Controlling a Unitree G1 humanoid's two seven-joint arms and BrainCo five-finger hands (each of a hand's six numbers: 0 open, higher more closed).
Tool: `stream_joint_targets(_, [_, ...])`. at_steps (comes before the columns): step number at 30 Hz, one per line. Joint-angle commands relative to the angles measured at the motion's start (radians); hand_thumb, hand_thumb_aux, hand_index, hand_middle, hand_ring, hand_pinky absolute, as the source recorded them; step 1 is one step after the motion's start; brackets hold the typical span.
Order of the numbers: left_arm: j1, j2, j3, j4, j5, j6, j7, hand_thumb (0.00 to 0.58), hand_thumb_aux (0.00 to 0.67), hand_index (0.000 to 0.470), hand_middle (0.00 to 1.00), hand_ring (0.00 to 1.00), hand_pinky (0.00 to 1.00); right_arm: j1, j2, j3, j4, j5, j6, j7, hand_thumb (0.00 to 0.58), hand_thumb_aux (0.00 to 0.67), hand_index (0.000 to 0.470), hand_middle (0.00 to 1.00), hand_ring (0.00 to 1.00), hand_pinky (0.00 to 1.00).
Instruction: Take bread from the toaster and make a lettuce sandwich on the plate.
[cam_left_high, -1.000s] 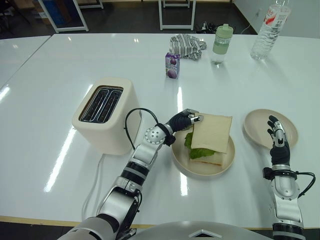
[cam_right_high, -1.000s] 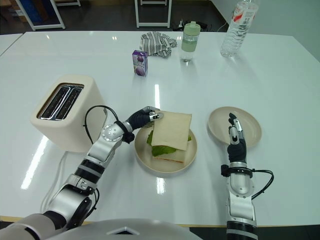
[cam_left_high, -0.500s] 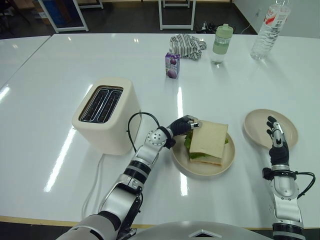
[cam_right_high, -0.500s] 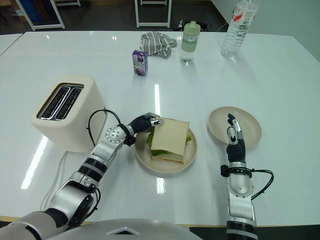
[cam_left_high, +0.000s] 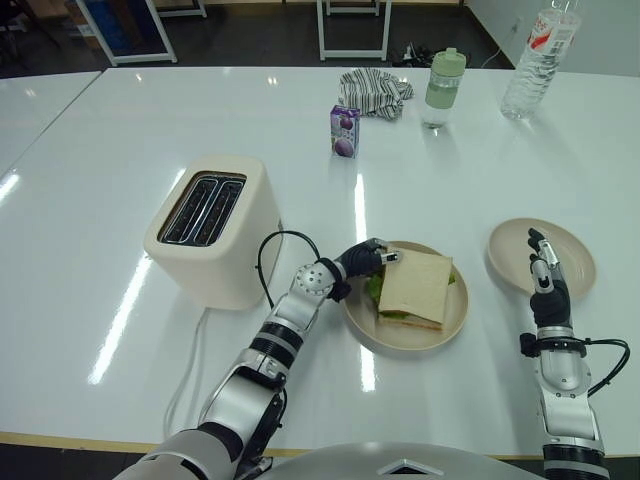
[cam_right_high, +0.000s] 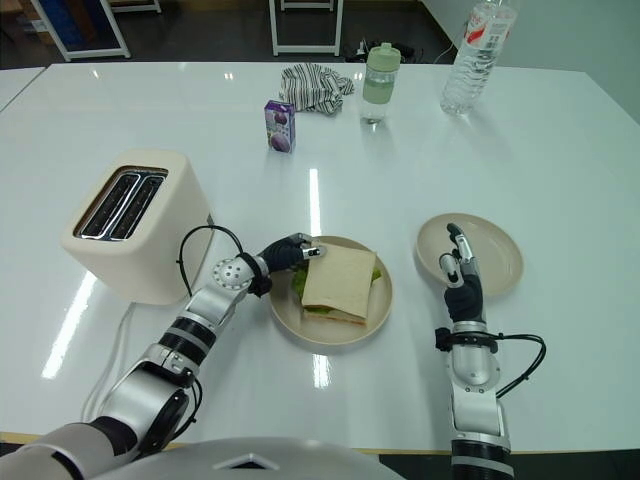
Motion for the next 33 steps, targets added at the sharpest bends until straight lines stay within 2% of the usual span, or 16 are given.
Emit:
stream_joint_targets(1, [0.002, -0.002, -0.002, 0.024, 0.017, 0.001, 0.002, 0.58, 0.67, 0.47, 1.0, 1.0, 1.0, 0.022, -0.027, 0.04, -0.031, -0.126, -0.038, -0.041, 0.0, 0.0, 0.0, 0.0, 0.0, 0.0])
stream_joint_targets(7, [-0.001, 0.001, 0.002, 0.038, 0.021, -0.005, 0.004, 0.58, 0.67, 0.47, 1.0, 1.0, 1.0, 0.05, -0.102, 0.192, -0.134, -0.512, -0.125, -0.128, 0.0, 0.0, 0.0, 0.0, 0.0, 0.0])
stream_joint_targets(10, [-0.003, 0.001, 0.003, 0.045, 0.023, -0.007, 0.005, 0.58, 0.67, 0.47, 1.0, 1.0, 1.0, 0.05, -0.151, 0.268, -0.165, -0.727, -0.119, -0.17, 0.0, 0.0, 0.0, 0.0, 0.0, 0.0])
stream_joint_targets(15, [0.001, -0.001, 0.007, 0.049, 0.03, -0.009, 0.006, 0.58, 0.67, 0.47, 1.0, 1.0, 1.0, 0.06, -0.211, 0.374, -0.159, -0.931, -0.091, -0.2, 0.0, 0.0, 0.0, 0.0, 0.0, 0.0])
stream_joint_targets(22, [-0.002, -0.002, 0.006, 0.051, 0.034, -0.008, 0.003, 0.58, 0.67, 0.47, 1.0, 1.0, 1.0, 0.068, -0.252, 0.445, -0.124, -0.974, -0.043, -0.194, 0.0, 0.0, 0.0, 0.0, 0.0, 0.0])
stream_joint_targets(29, [0.005, -0.002, 0.0, 0.04, 0.042, 0.0, 0.001, 0.58, 0.67, 0.47, 1.0, 1.0, 1.0, 0.089, -0.24, 0.551, -0.027, -0.93, 0.056, 0.041, 0.0, 0.0, 0.0, 0.0, 0.0, 0.0])
stream_joint_targets(33, [0.023, 0.003, -0.017, 0.0, 0.075, -0.005, 0.018, 0.58, 0.67, 0.47, 1.0, 1.0, 1.0, 0.108, -0.236, 0.596, -0.015, -0.903, 0.108, 0.106, 0.0, 0.0, 0.0, 0.0, 0.0, 0.0])
